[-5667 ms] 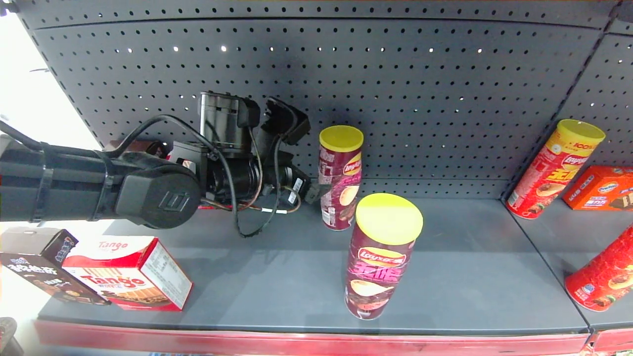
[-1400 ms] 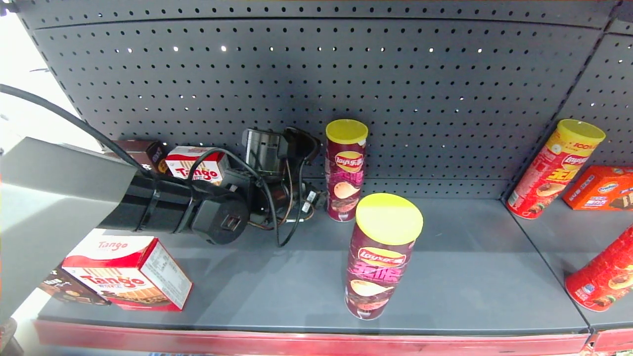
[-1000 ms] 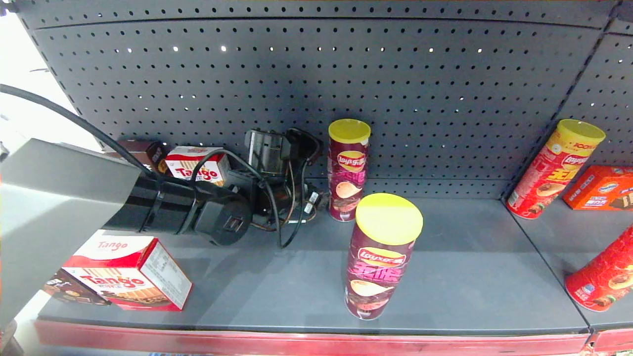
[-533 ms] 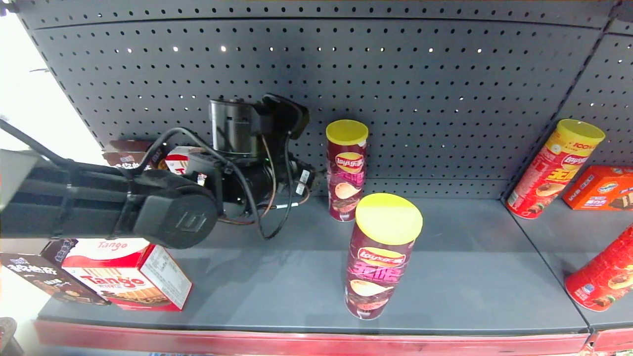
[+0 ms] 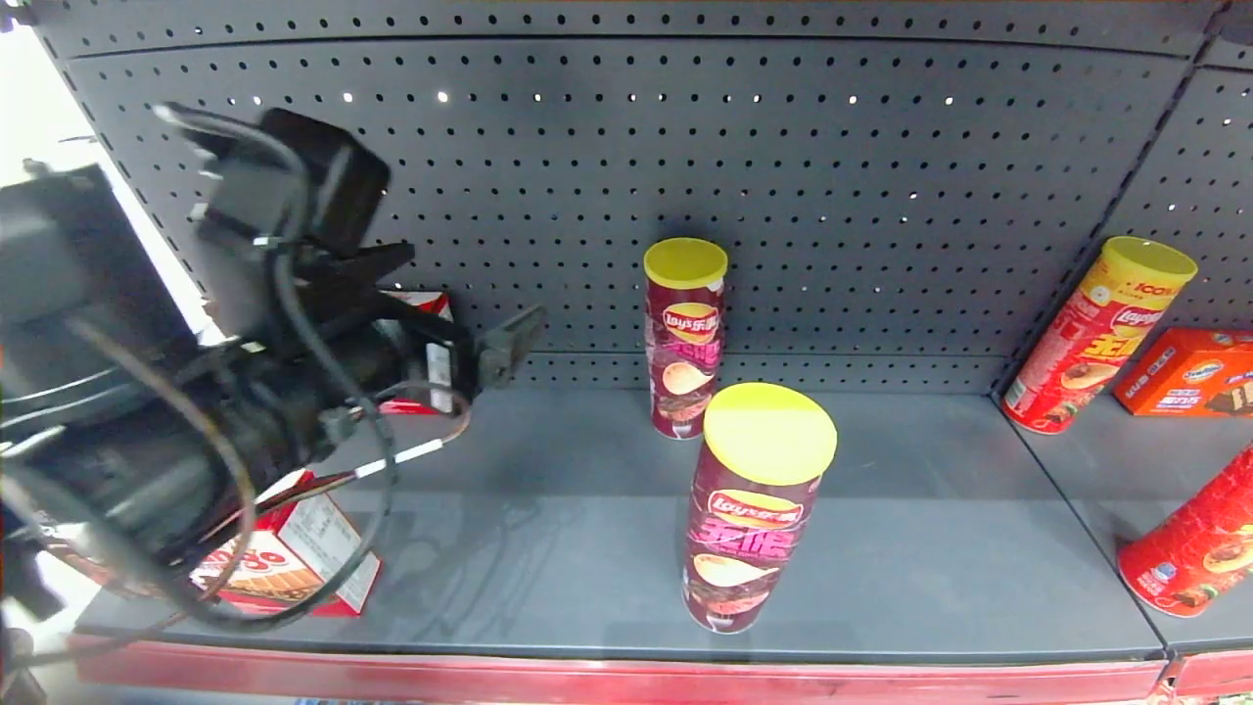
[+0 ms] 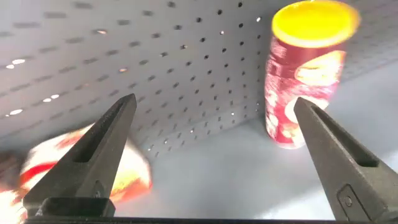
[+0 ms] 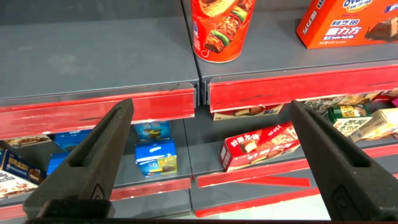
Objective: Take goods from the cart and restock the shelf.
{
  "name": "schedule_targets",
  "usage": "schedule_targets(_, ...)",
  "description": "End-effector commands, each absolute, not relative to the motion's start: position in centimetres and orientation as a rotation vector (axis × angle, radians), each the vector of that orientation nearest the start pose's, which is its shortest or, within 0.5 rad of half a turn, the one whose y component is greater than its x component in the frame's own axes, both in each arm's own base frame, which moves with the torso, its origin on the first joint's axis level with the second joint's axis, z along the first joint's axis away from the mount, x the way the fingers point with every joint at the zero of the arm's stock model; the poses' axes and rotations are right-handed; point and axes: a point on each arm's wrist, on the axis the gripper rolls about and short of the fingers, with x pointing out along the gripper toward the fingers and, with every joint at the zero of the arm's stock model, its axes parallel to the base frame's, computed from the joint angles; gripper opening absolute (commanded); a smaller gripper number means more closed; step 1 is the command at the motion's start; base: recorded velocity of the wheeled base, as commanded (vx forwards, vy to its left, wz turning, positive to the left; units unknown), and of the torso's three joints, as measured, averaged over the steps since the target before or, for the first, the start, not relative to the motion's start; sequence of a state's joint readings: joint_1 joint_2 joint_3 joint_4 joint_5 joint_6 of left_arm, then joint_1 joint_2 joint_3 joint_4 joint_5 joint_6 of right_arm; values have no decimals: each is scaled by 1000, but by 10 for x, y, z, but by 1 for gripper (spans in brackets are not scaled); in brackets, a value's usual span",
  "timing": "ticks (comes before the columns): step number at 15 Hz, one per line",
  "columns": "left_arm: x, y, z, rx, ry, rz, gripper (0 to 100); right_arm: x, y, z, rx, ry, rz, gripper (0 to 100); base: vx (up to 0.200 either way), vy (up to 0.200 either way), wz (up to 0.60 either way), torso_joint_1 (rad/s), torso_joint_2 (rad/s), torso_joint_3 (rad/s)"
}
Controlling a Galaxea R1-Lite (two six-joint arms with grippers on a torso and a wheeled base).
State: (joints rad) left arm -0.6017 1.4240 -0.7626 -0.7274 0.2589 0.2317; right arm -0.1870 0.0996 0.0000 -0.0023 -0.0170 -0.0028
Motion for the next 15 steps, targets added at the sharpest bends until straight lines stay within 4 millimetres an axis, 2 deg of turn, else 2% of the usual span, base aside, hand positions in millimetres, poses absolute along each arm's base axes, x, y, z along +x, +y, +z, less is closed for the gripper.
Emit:
schedule_targets(1, 97, -67, 262, 108, -285, -362, 100, -15, 2, 78, 5, 100, -204, 100, 0, 0, 0, 0, 0, 0)
schedule_targets(3, 52, -31, 248, 76, -347, -330, 100, -15, 2, 78, 5, 98, -204, 100, 0, 0, 0, 0, 0, 0)
schedule_targets(5, 30, -9, 221, 92, -312, -179, 100, -15, 2, 78, 5, 98, -204, 100, 0, 0, 0, 0, 0, 0)
schedule_targets(7, 21, -2, 192, 102, -275, -103, 100, -15, 2, 78, 5, 98, -204, 100, 0, 0, 0, 0, 0, 0)
schedule_targets(9, 1, -1, 144, 99, -282, -97, 100, -15, 2, 78, 5, 98, -204, 100, 0, 0, 0, 0, 0, 0)
schedule_targets(10, -7, -3, 131, 113, -291, -99, 100, -15, 2, 78, 5, 98, -204, 100, 0, 0, 0, 0, 0, 0)
schedule_targets(12, -11, -5, 119, 126, -234, -90, 100, -15, 2, 78, 5, 98, -204, 100, 0, 0, 0, 0, 0, 0)
schedule_targets(14, -17, -6, 92, 116, -84, -117, 100, -15, 2, 78, 5, 100, -204, 100, 0, 0, 0, 0, 0, 0)
schedule_targets(15, -16, -6, 89, 110, -44, -119, 100, -15, 2, 78, 5, 98, -204, 100, 0, 0, 0, 0, 0, 0)
